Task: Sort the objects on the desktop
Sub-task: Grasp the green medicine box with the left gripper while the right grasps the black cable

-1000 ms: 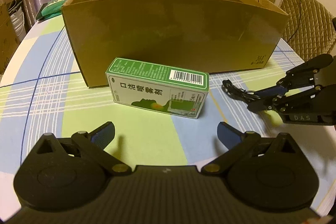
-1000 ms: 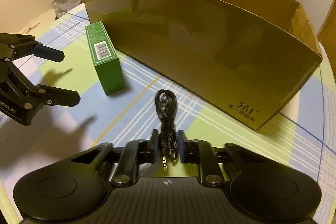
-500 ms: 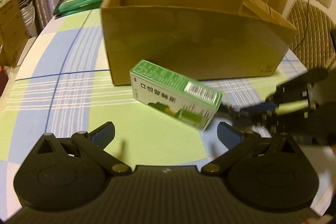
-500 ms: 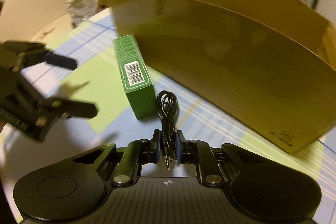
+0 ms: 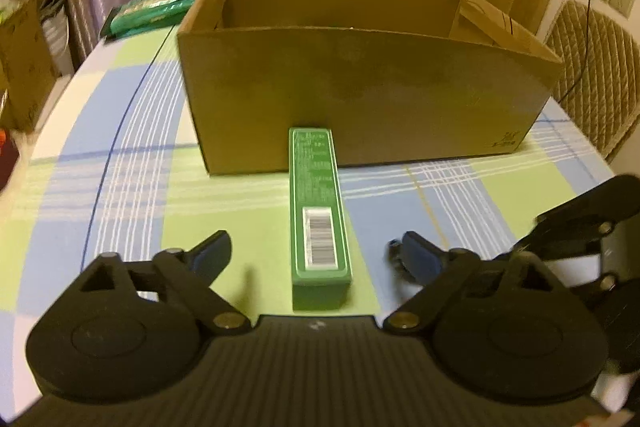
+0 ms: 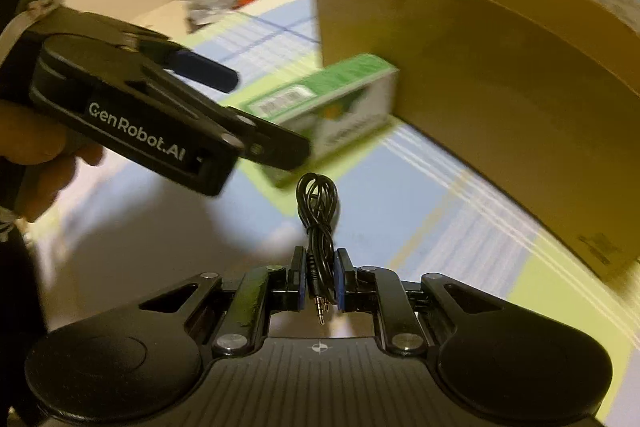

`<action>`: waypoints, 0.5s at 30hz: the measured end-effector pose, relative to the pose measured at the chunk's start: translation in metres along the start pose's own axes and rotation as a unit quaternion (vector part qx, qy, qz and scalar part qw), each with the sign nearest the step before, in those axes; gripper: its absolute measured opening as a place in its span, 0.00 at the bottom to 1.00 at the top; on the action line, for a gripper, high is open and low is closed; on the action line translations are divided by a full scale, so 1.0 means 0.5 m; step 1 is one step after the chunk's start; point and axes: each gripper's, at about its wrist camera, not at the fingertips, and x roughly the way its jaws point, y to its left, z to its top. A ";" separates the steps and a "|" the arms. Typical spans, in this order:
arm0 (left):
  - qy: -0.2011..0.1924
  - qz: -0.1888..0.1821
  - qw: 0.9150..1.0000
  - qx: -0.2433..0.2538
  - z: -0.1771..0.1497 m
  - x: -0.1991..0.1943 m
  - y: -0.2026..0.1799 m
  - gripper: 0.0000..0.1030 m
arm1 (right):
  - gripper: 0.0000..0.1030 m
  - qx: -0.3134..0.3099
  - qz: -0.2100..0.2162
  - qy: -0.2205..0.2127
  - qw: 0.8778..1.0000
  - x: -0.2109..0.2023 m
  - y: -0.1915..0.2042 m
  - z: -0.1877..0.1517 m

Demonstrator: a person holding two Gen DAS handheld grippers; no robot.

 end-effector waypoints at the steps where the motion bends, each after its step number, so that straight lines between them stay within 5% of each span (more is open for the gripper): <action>1: -0.002 0.005 1.000 0.007 0.003 0.005 -0.001 0.79 | 0.10 0.009 -0.010 0.000 1.000 -0.001 -0.008 -0.001; 4: -0.005 0.011 1.000 0.020 0.018 0.026 -0.002 0.63 | 0.10 0.037 -0.038 -0.002 0.999 -0.003 -0.029 0.000; 8: 0.011 0.007 0.999 0.036 0.031 0.052 -0.006 0.26 | 0.10 0.062 -0.068 -0.001 0.996 -0.009 -0.053 0.005; 15: 0.044 -0.008 0.998 0.042 -0.001 0.017 -0.043 0.24 | 0.10 0.132 -0.073 0.010 0.989 -0.024 -0.083 -0.010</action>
